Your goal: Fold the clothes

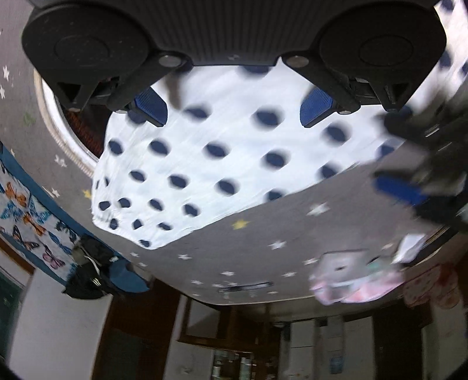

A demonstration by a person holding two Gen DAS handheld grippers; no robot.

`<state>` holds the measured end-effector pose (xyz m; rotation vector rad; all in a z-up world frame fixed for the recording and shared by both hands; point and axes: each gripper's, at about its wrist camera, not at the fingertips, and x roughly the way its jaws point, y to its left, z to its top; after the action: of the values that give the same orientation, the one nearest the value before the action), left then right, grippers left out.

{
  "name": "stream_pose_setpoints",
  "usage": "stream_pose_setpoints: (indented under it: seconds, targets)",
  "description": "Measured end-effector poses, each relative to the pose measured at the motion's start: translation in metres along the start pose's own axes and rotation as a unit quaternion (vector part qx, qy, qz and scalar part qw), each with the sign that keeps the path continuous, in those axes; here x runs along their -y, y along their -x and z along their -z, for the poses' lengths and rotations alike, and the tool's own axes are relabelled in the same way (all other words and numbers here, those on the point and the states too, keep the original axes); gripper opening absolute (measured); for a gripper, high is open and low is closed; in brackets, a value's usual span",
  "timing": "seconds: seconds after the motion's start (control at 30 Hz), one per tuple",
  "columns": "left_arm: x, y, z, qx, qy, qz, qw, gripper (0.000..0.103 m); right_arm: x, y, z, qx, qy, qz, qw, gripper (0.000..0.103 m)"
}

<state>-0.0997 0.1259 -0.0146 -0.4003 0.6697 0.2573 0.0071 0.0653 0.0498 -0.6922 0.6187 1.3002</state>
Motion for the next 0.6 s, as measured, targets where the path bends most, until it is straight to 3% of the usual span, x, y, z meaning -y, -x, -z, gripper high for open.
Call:
stream_pose_setpoints:
  seconds: [0.23, 0.37, 0.5, 0.6]
  targets:
    - [0.011, 0.001, 0.015, -0.004, -0.063, -0.048, 0.9969, 0.091, -0.042, 0.026, 0.035, 0.0, 0.051, 0.009, 0.999, 0.099]
    - [0.012, 0.01, 0.016, -0.001, -0.066, -0.05, 0.9965, 0.091, -0.053, 0.048, 0.044, 0.019, 0.063, 0.027, 0.998, 0.099]
    - [0.014, 0.016, 0.018, 0.001, -0.073, -0.054, 0.9958, 0.091, -0.059, 0.066, 0.045, 0.048, 0.048, 0.01, 0.998, 0.099]
    - [0.016, 0.021, 0.019, 0.003, -0.079, -0.057, 0.9953, 0.091, -0.068, 0.061, 0.052, 0.035, 0.052, -0.003, 0.998, 0.099]
